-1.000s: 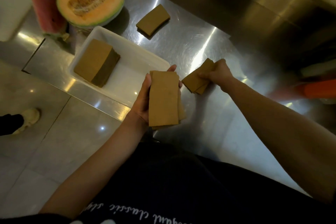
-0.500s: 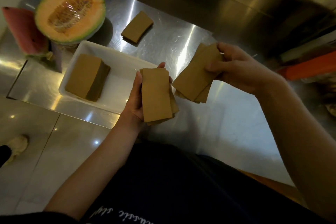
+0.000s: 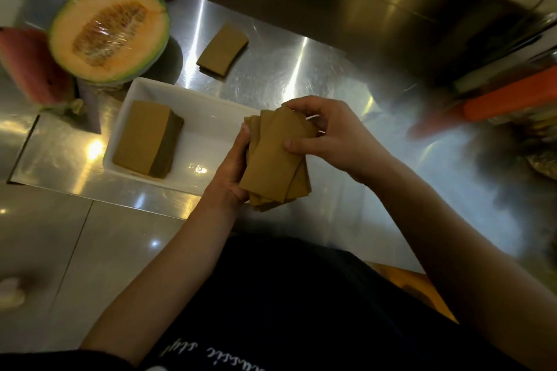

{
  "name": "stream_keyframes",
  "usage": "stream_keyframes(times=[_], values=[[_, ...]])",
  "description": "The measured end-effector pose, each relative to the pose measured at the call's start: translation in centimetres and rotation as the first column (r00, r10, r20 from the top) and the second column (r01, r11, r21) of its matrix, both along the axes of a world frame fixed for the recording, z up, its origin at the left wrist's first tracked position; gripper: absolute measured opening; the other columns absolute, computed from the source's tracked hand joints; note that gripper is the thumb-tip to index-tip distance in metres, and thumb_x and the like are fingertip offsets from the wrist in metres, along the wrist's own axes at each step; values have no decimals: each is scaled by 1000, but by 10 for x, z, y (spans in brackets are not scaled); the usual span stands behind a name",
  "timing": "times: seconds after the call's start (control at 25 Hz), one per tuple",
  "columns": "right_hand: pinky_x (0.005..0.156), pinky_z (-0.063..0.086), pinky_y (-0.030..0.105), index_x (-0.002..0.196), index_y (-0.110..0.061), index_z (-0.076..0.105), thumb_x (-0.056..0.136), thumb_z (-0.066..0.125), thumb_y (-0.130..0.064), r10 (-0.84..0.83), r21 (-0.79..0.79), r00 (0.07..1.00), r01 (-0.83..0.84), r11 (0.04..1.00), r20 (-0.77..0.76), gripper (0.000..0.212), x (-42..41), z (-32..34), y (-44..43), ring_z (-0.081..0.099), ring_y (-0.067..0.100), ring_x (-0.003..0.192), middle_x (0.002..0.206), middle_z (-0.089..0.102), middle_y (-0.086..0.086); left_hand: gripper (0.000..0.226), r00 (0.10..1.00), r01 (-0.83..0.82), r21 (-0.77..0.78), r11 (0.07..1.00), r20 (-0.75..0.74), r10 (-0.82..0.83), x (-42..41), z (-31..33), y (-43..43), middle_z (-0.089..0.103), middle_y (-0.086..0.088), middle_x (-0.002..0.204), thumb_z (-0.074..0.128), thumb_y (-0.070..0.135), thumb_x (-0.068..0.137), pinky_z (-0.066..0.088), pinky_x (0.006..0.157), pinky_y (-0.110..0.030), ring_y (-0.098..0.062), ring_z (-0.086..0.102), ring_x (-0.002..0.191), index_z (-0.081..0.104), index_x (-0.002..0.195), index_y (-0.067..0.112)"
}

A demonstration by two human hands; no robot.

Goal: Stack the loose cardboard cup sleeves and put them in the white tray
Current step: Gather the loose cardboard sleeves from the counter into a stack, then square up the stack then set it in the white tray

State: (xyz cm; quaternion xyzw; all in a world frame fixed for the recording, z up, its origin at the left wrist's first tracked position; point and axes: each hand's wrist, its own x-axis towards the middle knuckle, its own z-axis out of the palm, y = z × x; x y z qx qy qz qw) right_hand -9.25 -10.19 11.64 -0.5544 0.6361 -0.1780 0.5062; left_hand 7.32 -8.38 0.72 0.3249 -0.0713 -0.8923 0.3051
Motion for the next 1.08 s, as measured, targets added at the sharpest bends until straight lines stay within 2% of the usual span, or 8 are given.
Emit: stream_keyframes(times=[0.08, 0.2, 0.36, 0.52, 0.64, 0.84, 0.96, 1.08], values=[[79, 52, 15, 133, -28, 49, 75, 82, -26, -55, -61, 998, 53, 997, -43, 67, 5, -7, 6, 56, 10, 108, 126, 53, -7, 133, 999, 28, 5, 1000, 39, -28, 2, 3, 0, 67, -15, 124, 91, 66, 25, 59, 82, -52, -34, 70, 100, 45, 142, 21], [77, 47, 11, 136, -27, 43, 70, 84, -36, -192, -102, 979, 186, 977, -61, 78, 11, -14, 16, 54, 8, 110, 133, 49, -4, 124, 996, -9, 9, 1000, 87, 8, 1, 11, 2, 77, -12, 99, 93, 61, 13, 62, 63, -44, -30, 75, 82, 54, 124, 20], [82, 49, 21, 134, -22, 46, 86, 63, -50, -218, -30, 973, 216, 976, -74, 58, 9, -22, 32, 56, 10, 112, 132, 54, -5, 121, 981, -63, -36, 997, 180, 69, -7, 19, 3, 73, -12, 108, 95, 58, 16, 61, 66, -44, -29, 75, 86, 55, 124, 21], [86, 58, 42, 139, -24, 41, 97, 42, -51, -253, 136, 955, 233, 963, 152, 50, 1, -29, 49, 59, 18, 112, 128, 56, -3, 109, 937, 4, -177, 984, 343, 58, -20, 34, 6, 70, -7, 116, 92, 64, 26, 60, 77, -41, -25, 71, 102, 56, 121, 26], [93, 54, 46, 144, -32, 33, 98, 40, -51, -308, 203, 916, 260, 944, 257, 50, -8, -30, 57, 56, 16, 113, 132, 51, -6, 98, 910, 92, -282, 955, 414, 35, -30, 45, 11, 70, -3, 118, 86, 71, 39, 59, 79, -37, -21, 71, 104, 56, 123, 30], [95, 52, 49, 144, -35, 34, 100, 43, -43, -391, 266, 843, 307, 914, 369, 46, -33, -34, 65, 54, 17, 116, 135, 49, -4, 65, 796, 111, -315, 943, 595, 106, -51, 56, 22, 68, -5, 119, 67, 57, 70, 59, 84, -36, -26, 67, 109, 58, 124, 23], [91, 55, 46, 145, -37, 31, 100, 46, -39, -413, 302, 806, 304, 904, 425, 47, -46, -37, 71, 55, 17, 114, 134, 49, -6, 82, 686, 59, -302, 951, 705, 181, -61, 60, 30, 67, -3, 121, 74, 62, 64, 58, 88, -40, -24, 66, 109, 56, 132, 19], [86, 55, 39, 146, -36, 30, 101, 44, -36, -407, 303, 805, 296, 906, 432, 47, -49, -39, 76, 54, 13, 111, 131, 49, -7, 63, 608, 69, -301, 951, 769, 199, -70, 64, 38, 64, 2, 118, 69, 52, 84, 56, 81, -34, -17, 64, 104, 50, 136, 23]])
